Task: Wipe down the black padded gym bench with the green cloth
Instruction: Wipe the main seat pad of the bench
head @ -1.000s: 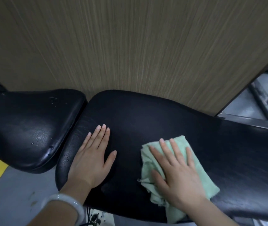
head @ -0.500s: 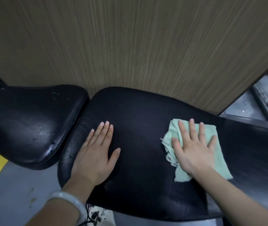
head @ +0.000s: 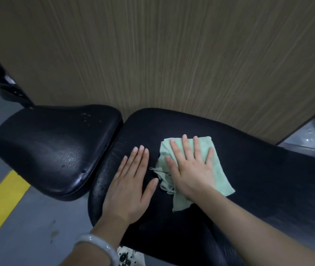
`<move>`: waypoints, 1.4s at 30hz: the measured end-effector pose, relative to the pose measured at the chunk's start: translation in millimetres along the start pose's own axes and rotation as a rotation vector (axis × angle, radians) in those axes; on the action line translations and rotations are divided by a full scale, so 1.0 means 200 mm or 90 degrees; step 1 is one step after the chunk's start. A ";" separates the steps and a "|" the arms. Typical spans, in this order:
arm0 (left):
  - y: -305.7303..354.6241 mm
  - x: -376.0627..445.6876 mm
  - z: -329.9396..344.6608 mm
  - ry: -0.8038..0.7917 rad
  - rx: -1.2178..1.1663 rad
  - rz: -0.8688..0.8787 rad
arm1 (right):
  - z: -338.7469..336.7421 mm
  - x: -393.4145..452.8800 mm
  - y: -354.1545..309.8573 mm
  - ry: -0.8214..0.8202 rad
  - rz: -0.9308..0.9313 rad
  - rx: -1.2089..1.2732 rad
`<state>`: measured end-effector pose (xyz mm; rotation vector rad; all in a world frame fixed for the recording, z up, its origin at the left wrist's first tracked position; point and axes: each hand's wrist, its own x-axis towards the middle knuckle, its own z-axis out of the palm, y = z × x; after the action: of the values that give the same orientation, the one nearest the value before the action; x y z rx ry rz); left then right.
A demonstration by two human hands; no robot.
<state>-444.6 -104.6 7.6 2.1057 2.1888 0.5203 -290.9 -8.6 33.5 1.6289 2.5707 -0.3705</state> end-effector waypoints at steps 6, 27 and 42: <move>0.01 0.00 -0.04 -0.035 0.023 0.026 | -0.20 -0.08 0.22 0.047 -0.030 0.489; 0.27 0.22 0.07 -0.110 0.091 -0.123 | -0.02 -0.15 0.41 0.054 0.242 0.007; -0.13 0.37 -0.03 -0.114 0.110 -0.171 | 0.20 -0.16 0.16 0.252 0.169 0.011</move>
<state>-476.4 -32.8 19.5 1.8019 2.4306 0.1222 -250.3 -32.4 -4.0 2.2093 2.5503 -0.0512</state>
